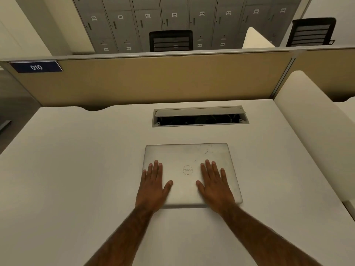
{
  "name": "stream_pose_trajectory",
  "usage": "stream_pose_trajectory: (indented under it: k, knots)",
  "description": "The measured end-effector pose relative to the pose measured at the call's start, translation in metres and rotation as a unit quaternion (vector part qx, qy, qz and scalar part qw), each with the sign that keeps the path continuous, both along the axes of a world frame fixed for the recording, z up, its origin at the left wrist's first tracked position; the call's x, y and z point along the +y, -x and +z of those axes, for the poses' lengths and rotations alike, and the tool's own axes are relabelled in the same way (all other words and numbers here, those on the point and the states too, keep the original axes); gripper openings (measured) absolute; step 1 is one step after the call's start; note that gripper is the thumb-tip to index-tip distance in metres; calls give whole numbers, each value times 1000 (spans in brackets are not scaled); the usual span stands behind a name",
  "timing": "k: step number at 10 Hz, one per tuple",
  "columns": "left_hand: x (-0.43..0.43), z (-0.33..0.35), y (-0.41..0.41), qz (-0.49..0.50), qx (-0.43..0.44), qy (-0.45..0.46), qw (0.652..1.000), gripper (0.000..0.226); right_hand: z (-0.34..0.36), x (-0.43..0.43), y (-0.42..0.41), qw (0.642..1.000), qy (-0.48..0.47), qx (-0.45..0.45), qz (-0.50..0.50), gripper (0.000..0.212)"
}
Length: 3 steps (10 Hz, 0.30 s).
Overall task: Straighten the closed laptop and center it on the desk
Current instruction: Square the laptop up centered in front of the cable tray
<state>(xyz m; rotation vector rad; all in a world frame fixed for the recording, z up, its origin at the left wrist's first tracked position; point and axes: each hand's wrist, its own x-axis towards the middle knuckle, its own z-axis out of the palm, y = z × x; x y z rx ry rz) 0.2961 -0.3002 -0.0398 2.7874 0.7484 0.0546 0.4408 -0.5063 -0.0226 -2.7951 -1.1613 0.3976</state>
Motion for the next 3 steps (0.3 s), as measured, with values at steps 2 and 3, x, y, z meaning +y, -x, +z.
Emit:
stream_pose_trajectory:
  k: [2, 3]
  knots:
    - [-11, -6, 9, 1, 34, 13, 999, 89, -17, -7, 7, 999, 33, -7, 16, 77]
    - [0, 14, 0, 18, 20, 17, 999, 89, 1, 6, -9, 1000, 11, -27, 7, 74]
